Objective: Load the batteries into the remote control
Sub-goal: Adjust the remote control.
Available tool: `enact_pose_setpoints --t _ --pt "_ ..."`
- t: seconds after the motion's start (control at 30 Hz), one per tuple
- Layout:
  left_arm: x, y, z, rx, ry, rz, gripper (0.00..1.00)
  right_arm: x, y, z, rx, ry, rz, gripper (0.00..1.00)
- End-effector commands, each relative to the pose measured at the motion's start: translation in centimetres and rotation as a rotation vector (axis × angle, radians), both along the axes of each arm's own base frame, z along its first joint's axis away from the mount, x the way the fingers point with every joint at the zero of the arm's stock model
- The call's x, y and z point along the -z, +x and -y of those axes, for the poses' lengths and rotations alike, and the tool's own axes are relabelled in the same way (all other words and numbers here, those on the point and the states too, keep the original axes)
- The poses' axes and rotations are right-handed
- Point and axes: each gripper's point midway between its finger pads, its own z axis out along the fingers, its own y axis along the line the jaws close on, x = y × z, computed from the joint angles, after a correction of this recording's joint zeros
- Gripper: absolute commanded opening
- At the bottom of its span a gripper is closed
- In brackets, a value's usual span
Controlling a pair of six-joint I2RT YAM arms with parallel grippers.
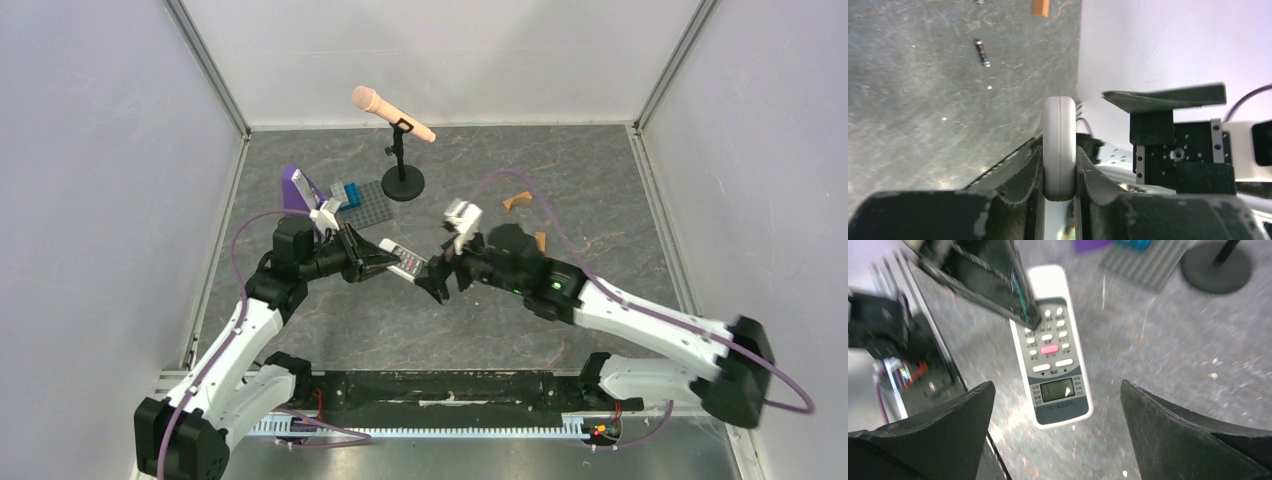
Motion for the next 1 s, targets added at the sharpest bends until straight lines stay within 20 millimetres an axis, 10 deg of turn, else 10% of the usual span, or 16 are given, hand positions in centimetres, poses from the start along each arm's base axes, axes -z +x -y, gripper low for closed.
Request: enact_pose_setpoints --t 0.0,0.37,0.97 --pt "-6.1 0.8 0.4 -0.115 -0.231 -0.06 0.02 -10.7 0.6 2.6 0.167 0.447 0.186 0.98" --pt "-14.8 0.5 -2.3 -0.377 -0.669 -0.308 0.02 -19.3 -3.7 5.7 0.055 1.008 0.283 0.98" --pt "-22.8 -1.3 -5.1 -0.526 -0.701 -0.308 0.02 -24.8 -4.2 -1.1 -0.037 1.245 0.294 0.98"
